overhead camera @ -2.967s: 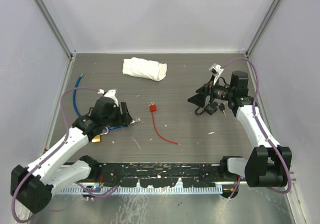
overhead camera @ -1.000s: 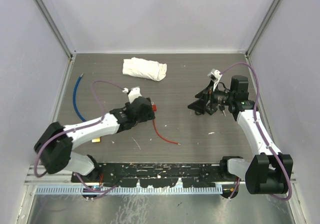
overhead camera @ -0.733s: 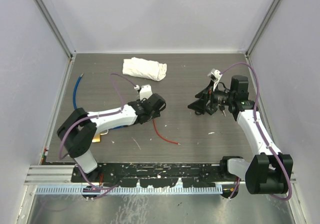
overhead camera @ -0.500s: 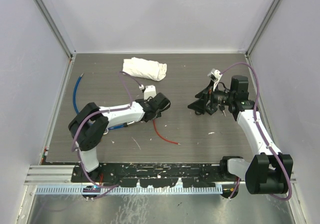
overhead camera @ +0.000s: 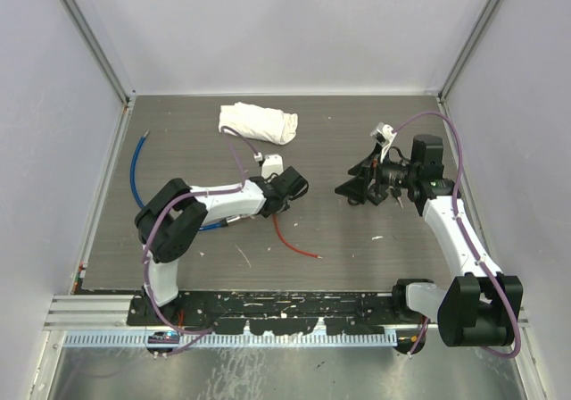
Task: Lock with the key
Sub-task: Pick up the lock from the center of the board.
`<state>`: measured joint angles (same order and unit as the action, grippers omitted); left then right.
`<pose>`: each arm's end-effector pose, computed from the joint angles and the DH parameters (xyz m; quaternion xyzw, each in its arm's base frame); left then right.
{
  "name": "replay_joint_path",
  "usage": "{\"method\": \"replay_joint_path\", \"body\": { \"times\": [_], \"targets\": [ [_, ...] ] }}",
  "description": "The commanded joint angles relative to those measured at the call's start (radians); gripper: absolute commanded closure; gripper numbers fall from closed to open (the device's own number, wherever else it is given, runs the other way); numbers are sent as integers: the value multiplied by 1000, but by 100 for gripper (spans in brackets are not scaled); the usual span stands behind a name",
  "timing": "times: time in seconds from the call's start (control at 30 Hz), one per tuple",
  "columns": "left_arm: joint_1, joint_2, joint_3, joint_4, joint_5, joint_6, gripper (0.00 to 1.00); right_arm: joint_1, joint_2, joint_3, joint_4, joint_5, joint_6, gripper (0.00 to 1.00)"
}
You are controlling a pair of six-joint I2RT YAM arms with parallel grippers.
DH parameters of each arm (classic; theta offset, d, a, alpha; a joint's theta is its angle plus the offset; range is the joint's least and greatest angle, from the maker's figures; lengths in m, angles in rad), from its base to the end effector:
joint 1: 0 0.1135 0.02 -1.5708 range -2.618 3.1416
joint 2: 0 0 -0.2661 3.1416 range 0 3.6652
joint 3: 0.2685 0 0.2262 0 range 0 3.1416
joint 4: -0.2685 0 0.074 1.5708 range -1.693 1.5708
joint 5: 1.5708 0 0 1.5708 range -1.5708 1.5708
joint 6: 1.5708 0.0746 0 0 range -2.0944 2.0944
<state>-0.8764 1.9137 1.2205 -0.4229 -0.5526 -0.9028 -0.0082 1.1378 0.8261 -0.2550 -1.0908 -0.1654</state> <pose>0.2707 -0.2638 0.1474 -0.0738 0.9364 -0.0011 0.3430 0.2264 0.0643 0.2871 -0.3077 0.7275 0.4174 0.4493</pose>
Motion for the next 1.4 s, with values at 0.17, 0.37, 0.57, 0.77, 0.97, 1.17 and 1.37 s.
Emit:
{"method": "replay_joint_path", "body": {
  "times": [0.17, 0.37, 0.57, 0.77, 0.97, 1.17, 1.37],
  "targets": [
    [18, 4, 12, 9, 17, 9, 93, 5, -11, 12, 38, -15, 7, 0],
    [15, -77, -28, 110, 11, 151, 100, 5, -2, 12, 39, -28, 15, 0],
    [-10, -214, -144, 345, -51, 410, 100, 6, 12, -10, 95, -73, 76, 0],
    [-9, -360, -301, 650, 7, 618, 100, 11, 19, -68, 241, -107, 188, 0],
    [-10, -463, -448, 902, 160, 770, 100, 41, 24, -179, 556, -121, 403, 0],
    [-9, -515, -542, 1050, 264, 806, 100, 99, 30, -242, 768, -90, 465, 0],
    [-10, -544, -578, 1089, 359, 826, 100, 154, 111, -290, 1076, 17, 681, 0]
  ]
}}
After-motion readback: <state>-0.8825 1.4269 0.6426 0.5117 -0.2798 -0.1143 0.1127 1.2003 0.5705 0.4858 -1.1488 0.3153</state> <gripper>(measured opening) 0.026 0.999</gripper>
